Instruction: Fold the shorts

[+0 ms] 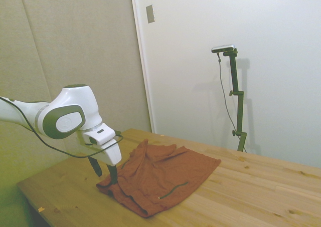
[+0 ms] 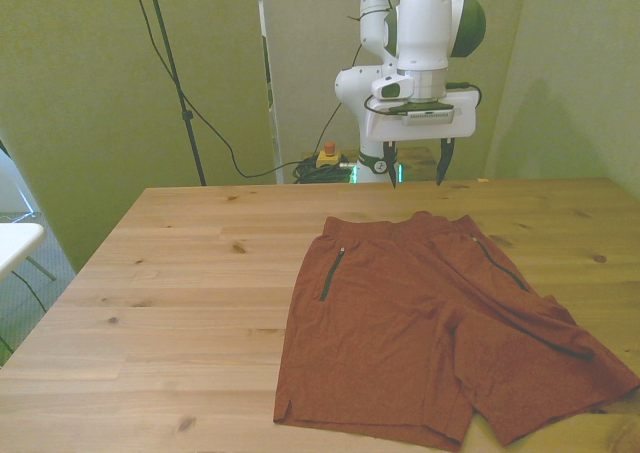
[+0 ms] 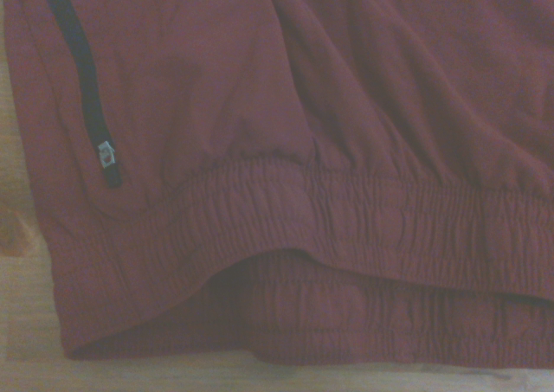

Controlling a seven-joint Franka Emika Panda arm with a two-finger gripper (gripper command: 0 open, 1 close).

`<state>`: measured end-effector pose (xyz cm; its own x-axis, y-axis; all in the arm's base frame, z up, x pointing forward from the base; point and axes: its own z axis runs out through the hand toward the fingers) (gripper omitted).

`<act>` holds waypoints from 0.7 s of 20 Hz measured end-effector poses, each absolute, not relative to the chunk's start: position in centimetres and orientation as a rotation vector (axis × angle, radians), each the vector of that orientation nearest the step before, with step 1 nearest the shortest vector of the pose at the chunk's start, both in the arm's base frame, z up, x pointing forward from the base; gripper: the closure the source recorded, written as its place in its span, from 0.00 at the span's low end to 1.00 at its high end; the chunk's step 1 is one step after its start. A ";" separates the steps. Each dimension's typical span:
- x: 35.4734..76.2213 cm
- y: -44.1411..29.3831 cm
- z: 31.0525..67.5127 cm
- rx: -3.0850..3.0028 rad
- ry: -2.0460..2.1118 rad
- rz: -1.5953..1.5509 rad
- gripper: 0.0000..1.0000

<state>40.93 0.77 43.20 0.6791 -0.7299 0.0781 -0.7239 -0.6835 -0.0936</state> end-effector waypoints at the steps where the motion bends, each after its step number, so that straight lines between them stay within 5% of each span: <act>1: 41.0 0.8 43.2 -2.827 1.225 -0.171 0.00; 8: 43.7 6.3 43.7 -3.010 1.203 -0.474 0.00; 14: 41.8 14.6 41.0 -3.228 1.166 -0.794 0.00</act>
<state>41.83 14.65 40.99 0.6906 -0.5009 0.5216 -0.6688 -0.7168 0.1971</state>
